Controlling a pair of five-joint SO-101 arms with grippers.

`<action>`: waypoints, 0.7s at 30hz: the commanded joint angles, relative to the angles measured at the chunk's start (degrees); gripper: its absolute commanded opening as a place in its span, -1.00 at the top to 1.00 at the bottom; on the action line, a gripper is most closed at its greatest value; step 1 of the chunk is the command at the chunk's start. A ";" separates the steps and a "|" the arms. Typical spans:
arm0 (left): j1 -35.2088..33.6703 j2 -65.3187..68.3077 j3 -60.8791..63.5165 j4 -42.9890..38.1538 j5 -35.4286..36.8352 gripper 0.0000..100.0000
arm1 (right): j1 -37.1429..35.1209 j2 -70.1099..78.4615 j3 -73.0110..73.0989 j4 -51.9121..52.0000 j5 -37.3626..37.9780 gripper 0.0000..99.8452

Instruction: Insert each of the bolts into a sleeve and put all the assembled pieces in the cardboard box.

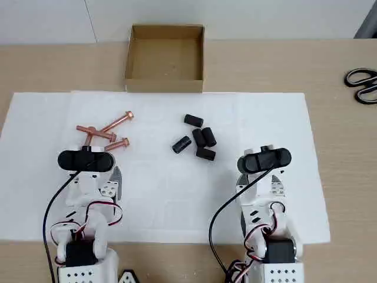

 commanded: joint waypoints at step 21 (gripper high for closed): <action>-13.80 34.73 -59.30 14.24 -5.98 0.66 | 21.85 20.18 -56.62 5.41 2.29 0.63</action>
